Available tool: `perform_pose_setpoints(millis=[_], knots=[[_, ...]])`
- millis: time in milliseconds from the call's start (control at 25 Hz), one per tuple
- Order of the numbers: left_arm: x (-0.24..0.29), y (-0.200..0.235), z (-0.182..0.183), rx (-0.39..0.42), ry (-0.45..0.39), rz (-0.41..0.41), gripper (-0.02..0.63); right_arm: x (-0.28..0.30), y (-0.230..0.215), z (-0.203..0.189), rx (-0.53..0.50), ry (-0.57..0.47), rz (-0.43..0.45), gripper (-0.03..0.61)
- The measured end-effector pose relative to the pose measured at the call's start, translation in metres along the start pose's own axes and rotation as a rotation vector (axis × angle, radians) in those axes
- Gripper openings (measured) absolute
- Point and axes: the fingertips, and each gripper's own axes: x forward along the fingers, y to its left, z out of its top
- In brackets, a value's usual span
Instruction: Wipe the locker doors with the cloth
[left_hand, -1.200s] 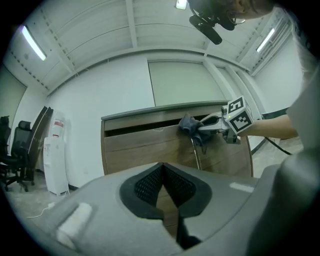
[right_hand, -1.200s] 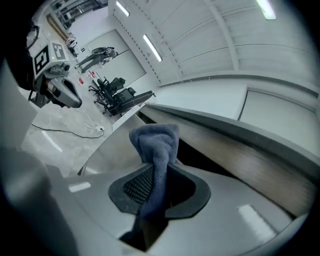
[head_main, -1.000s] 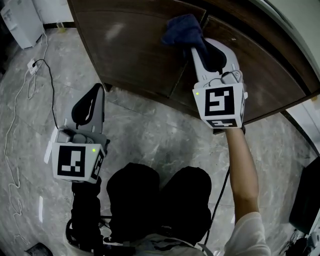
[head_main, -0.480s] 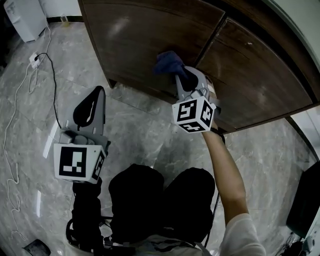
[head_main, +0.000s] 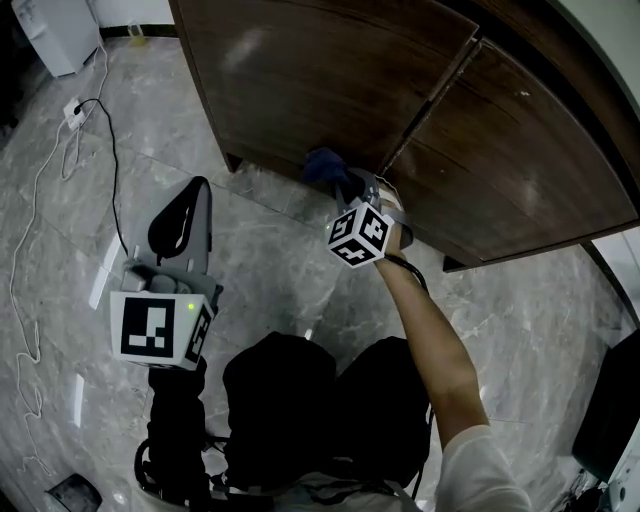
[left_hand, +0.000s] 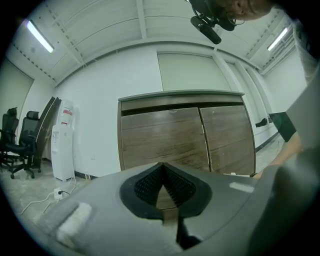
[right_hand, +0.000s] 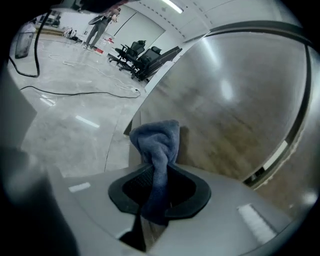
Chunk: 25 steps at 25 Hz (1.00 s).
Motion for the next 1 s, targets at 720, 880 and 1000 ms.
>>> perform_pose_setpoints(millis=[720,880,1000], knots=[[-0.007,0.009,-0.001,-0.010,-0.008,0.010,0.003,-0.016,-0.033,0.060,0.027,-0.087,-0.039,0.074],[-0.010,0.011,-0.002,-0.016,-0.009,0.013,0.003,-0.044,-0.070,0.099,0.049,-0.143,-0.081,0.073],[-0.011,0.012,-0.001,-0.018,-0.012,0.014,0.003,-0.067,-0.099,0.127,0.062,-0.185,-0.114,0.074]])
